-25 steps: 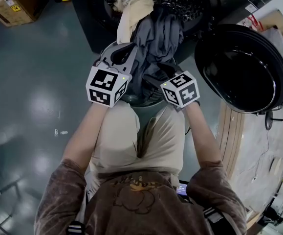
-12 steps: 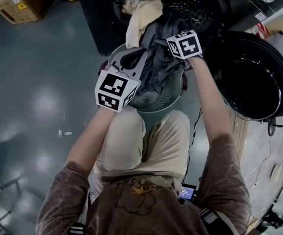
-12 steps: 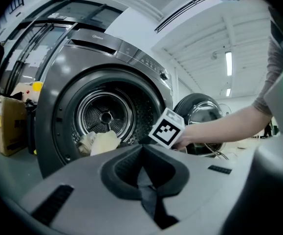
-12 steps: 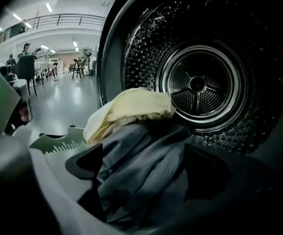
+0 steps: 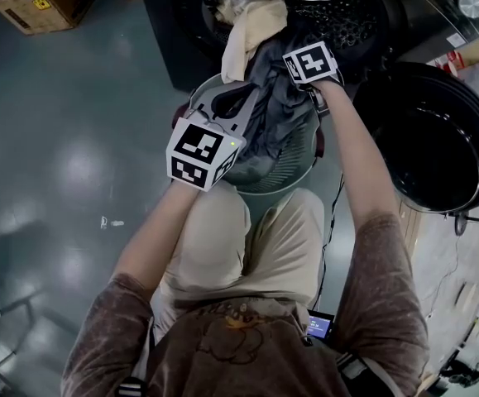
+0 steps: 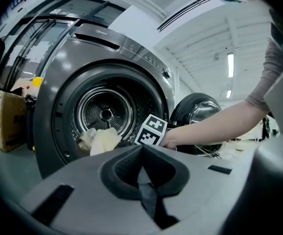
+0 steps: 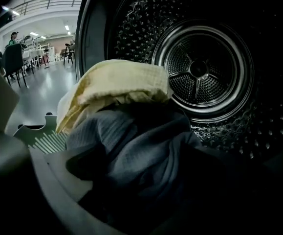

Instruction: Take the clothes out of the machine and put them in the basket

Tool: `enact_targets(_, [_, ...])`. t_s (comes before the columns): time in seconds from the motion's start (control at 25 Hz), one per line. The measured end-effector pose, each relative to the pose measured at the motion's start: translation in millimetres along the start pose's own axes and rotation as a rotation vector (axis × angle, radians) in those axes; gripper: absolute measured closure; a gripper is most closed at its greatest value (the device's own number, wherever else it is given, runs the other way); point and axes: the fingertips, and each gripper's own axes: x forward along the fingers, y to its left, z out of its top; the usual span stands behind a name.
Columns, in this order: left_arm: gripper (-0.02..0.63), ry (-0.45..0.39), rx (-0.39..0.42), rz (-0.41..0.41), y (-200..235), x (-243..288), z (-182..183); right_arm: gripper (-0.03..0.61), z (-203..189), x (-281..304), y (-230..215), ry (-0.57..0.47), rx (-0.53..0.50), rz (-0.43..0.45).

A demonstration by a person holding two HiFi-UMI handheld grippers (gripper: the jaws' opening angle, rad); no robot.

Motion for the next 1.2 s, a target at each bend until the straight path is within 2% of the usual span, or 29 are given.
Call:
enact_targets(0.12, [0.609, 0.004, -0.009, -0.001, 0, 1, -2, 0.136, 1, 0, -4, -0.001, 0.014, -0.006])
enact_targets(0.36, [0.609, 0.003, -0.022, 0.0, 0, 0, -1, 0.343, 3, -11, -7, -0.045, 0.042, -0.015])
enact_targets(0.48, [0.609, 0.002, -0.023, 0.001, -1, -1, 0, 0.469, 2, -15, -2, -0.056, 0.066, 0.004])
enact_targets(0.76, [0.609, 0.007, -0.015, 0.015, 1, -2, -3, 0.506, -6, -48, 24, -0.131, 0.122, 0.112])
enact_targets(1.2, [0.609, 0.005, -0.003, 0.03, -1, -1, -1, 0.508, -50, -122, 107, -0.17, 0.062, 0.346])
